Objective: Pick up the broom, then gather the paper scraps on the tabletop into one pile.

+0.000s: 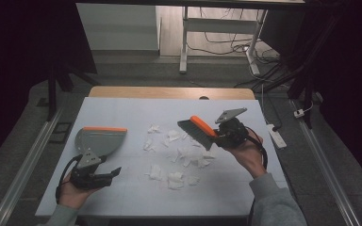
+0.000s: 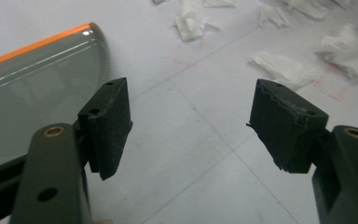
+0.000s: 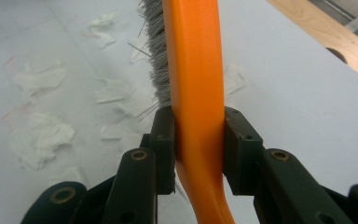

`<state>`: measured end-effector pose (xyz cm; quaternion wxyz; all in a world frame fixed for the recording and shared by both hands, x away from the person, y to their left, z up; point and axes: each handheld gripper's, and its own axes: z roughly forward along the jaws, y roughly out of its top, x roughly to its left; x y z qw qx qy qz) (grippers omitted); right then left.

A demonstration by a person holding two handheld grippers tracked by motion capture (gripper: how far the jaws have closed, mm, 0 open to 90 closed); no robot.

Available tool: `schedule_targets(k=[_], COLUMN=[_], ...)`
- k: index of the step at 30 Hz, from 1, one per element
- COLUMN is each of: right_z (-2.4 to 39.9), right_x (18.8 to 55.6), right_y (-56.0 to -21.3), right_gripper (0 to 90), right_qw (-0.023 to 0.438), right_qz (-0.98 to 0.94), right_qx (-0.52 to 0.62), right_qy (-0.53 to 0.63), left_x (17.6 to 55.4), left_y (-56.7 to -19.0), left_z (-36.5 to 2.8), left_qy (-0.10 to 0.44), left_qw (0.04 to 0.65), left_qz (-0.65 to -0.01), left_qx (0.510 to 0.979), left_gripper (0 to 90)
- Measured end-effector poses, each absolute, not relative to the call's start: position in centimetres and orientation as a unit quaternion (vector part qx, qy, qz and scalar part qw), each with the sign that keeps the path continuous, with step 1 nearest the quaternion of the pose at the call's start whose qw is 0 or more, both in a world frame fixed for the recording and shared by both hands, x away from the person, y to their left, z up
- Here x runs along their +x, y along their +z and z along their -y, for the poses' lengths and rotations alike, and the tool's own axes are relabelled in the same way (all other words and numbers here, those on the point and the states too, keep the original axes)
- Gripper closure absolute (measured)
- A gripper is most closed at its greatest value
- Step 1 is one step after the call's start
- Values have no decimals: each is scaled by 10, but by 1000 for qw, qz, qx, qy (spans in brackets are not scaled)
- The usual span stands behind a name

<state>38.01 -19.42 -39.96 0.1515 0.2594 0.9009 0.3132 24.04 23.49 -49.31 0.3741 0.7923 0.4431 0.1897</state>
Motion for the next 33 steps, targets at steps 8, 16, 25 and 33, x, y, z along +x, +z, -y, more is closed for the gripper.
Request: schedule_targets(k=[8,16,25,33], right_z=[197,182,161,144], right_x=[409,452,499,514], right_y=[-398,-407,-423,-437], right_gripper=[687,686,687,687], right_qw=[180,210,212,218], right_qz=[-891,-898,-906,-915], right_qx=[297,312,320,311], right_qy=[291,230,179,134], left_x=[243,244,249,251], left_y=[-498,-500,-503,-501], left_z=[-235,-234,-231,-239], left_qy=[194,195,190,192], left_qw=[372,377,382,390], left_qz=[-443,-434,-418,-432], left_qx=[793,795,802,790], left_gripper=[299,299,299,300])
